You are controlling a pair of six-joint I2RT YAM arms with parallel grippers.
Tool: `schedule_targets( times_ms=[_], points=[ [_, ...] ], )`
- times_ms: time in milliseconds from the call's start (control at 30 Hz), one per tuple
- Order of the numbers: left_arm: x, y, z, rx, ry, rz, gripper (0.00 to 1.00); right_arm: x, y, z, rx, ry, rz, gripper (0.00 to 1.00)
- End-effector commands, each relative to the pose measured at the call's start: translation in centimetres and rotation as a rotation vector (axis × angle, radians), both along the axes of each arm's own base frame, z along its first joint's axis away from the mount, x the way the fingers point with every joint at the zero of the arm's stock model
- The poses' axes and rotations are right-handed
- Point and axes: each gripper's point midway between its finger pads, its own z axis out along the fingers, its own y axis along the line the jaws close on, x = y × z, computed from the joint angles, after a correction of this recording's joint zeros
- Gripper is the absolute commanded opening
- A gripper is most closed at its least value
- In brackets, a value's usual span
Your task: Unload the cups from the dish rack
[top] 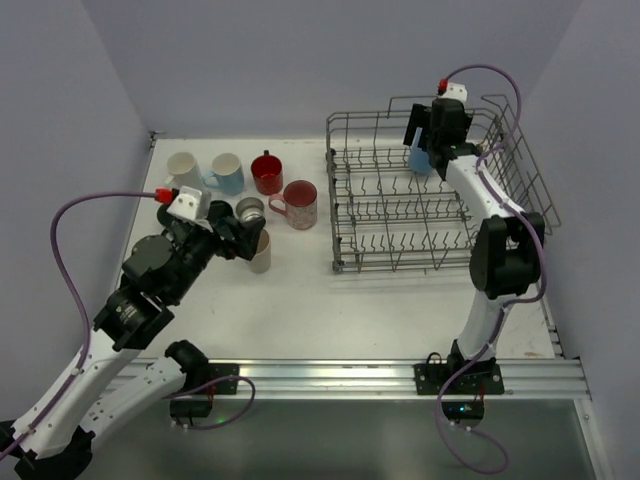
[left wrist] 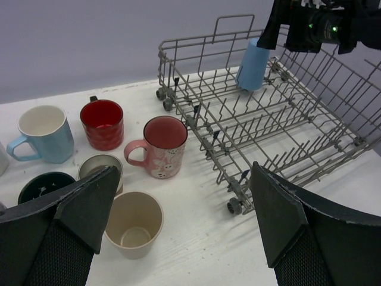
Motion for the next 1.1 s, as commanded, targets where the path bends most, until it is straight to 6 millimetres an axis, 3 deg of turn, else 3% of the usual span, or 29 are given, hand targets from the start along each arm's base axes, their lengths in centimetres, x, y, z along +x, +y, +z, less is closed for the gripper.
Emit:
schedule_targets(
  times_ms=[0,33,67,100,133,167,200,267,433,633,767,800,900,933,967,1000,1067],
  points=[
    [0.3,-0.4,0.5,-0.002,-0.065,-0.016,1.00,2.8,-2.7,3.6,-0.054,-0.071,-0.064,0.99],
    [0.3,-0.6,0.3,0.003,-0.071,-0.026,1.00,3.7,-2.8,1.7,-0.059,-0.035,-0.059,0.99],
    [0.4,-0.7,0.1,0.009,-0.068,-0.029,1.00,4.1,-2.9,1.3,-0.064,-0.014,-0.050,0.99],
    [0.6,-0.8,-0.2,0.020,-0.056,-0.025,1.00,4.9,-2.6,2.2,-0.066,-0.035,-0.034,0.99],
    [0.7,-0.7,-0.4,0.028,-0.048,-0.019,1.00,5.4,-2.3,1.6,-0.074,-0.020,-0.015,0.99],
    [0.7,-0.7,-0.3,0.027,-0.047,-0.016,1.00,5.8,-2.3,-0.2,-0.082,0.020,-0.011,0.99],
    [0.7,-0.7,-0.5,0.030,-0.048,-0.019,1.00,6.4,-2.3,0.3,-0.085,0.006,-0.010,0.99],
    [0.8,-0.8,-0.8,0.036,-0.045,-0.021,1.00,7.0,-2.3,-1.1,-0.097,0.028,-0.001,0.99],
    [1.1,-0.9,-1.1,0.046,-0.037,-0.015,1.00,8.3,-2.4,-1.6,-0.096,0.022,0.010,0.98],
    [1.5,-0.9,-1.7,0.062,-0.021,-0.004,1.00,8.9,-2.2,-2.4,-0.087,0.028,0.019,0.82],
    [1.8,-1.1,-2.0,0.071,-0.014,-0.003,1.00,9.1,-2.0,-2.6,-0.081,0.027,0.025,0.78],
    [1.8,-1.0,-2.0,0.073,-0.014,0.004,1.00,9.0,-2.0,-2.8,-0.077,0.029,0.021,0.69],
    [1.9,-0.7,-2.0,0.075,-0.015,0.019,1.00,8.9,-2.1,-2.2,-0.074,0.001,0.017,0.52],
    [1.9,-0.7,-2.0,0.074,-0.016,0.020,1.00,9.1,-2.2,-1.3,-0.076,-0.029,0.009,0.43],
    [1.9,-0.7,-2.1,0.075,-0.015,0.019,1.00,8.8,-2.3,0.4,-0.074,-0.067,0.003,0.41],
    [2.0,-0.8,-2.2,0.076,-0.013,0.019,1.00,8.4,-2.4,0.6,-0.076,-0.073,0.002,0.39],
    [2.1,-0.8,-2.3,0.080,-0.007,0.019,1.00,7.8,-2.4,3.8,-0.069,-0.152,-0.001,0.34]
  ],
)
